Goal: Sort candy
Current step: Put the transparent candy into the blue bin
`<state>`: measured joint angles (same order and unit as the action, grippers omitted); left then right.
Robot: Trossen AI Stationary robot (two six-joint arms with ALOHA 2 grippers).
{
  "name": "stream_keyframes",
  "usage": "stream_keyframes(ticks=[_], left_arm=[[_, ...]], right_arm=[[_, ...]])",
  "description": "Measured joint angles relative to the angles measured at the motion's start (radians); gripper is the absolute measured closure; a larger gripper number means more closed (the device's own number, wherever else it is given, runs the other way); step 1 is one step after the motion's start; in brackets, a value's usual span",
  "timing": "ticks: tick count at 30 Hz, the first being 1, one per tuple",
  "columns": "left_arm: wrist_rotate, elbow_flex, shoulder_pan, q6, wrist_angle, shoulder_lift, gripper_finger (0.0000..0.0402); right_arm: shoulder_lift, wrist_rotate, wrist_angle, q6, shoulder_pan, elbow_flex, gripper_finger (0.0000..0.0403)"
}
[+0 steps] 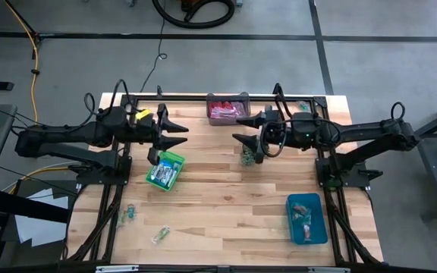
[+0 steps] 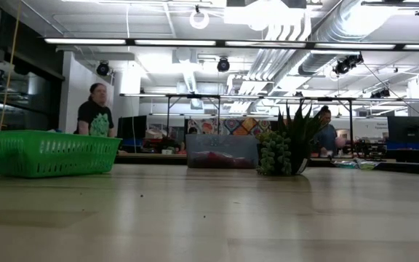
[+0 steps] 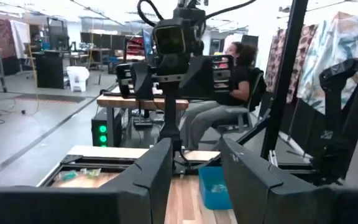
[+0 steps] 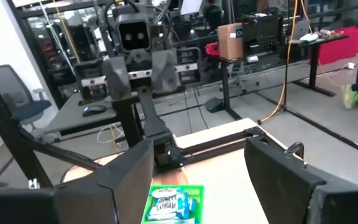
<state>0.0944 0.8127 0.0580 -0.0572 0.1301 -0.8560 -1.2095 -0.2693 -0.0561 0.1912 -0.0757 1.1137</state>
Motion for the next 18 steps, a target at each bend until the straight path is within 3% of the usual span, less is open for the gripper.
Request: stream_keyframes(ticks=[6,10,14,18], left_arm=[[-0.02,0.0,-0.008,-0.033,-0.007,-0.006,0.0282],[-0.009,0.001,-0.055,-0.157,-0.144,-0.006,0.0282],[0.003,0.001,-0.206,-0.321,-0.318,-0.014,0.0282],[-0.048,0.0,-0.439,-0.567,-0.406,-0.07,0.0282]], right_arm=[[0.0,0.016,0.006,-0.016,0.0,0.0,0.0156],[0.0,0.016,0.007,-0.016,0.0,0.0,0.0156],[0.0,0.016,0.019,-0.017,0.0,0.0,0.0156],[0.0,0.016,0.038,-0.016,0.011,0.0,0.0156]])
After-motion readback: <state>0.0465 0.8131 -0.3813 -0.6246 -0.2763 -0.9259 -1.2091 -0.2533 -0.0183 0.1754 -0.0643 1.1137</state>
